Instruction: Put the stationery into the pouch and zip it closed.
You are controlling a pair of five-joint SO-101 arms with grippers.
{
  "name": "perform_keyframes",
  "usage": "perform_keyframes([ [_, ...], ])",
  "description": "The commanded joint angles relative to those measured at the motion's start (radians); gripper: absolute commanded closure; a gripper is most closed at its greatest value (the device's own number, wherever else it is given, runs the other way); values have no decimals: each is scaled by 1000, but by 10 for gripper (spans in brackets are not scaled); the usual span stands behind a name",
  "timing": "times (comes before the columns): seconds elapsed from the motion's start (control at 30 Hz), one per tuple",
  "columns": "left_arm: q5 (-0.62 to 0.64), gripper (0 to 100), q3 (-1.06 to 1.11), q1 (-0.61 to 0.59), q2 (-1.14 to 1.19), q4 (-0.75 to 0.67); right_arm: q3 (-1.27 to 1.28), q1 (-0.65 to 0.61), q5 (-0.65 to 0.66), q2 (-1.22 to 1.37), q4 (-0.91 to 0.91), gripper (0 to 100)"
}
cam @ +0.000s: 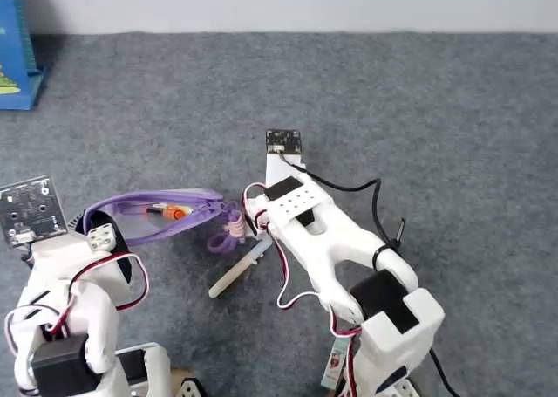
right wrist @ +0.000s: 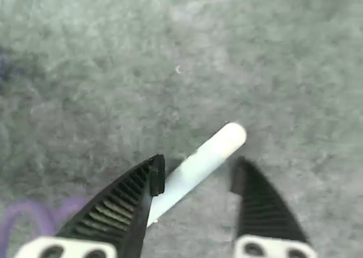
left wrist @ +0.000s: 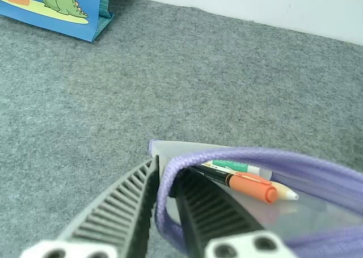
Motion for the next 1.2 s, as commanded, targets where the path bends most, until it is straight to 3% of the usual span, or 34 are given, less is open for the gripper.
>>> perform_keyframes([
  [0.0,6,988,-5,-8,12,-18,-44,-12,-8,1,10,956],
  [0.37,6,988,-5,-8,12,-18,-11,79,77,-111,88,991],
  [0.83,-20,988,13,0,12,-18,370,77,236,-1061,87,991],
  [1.17,-20,988,13,34,12,-15,377,-166,350,-1403,-19,991],
])
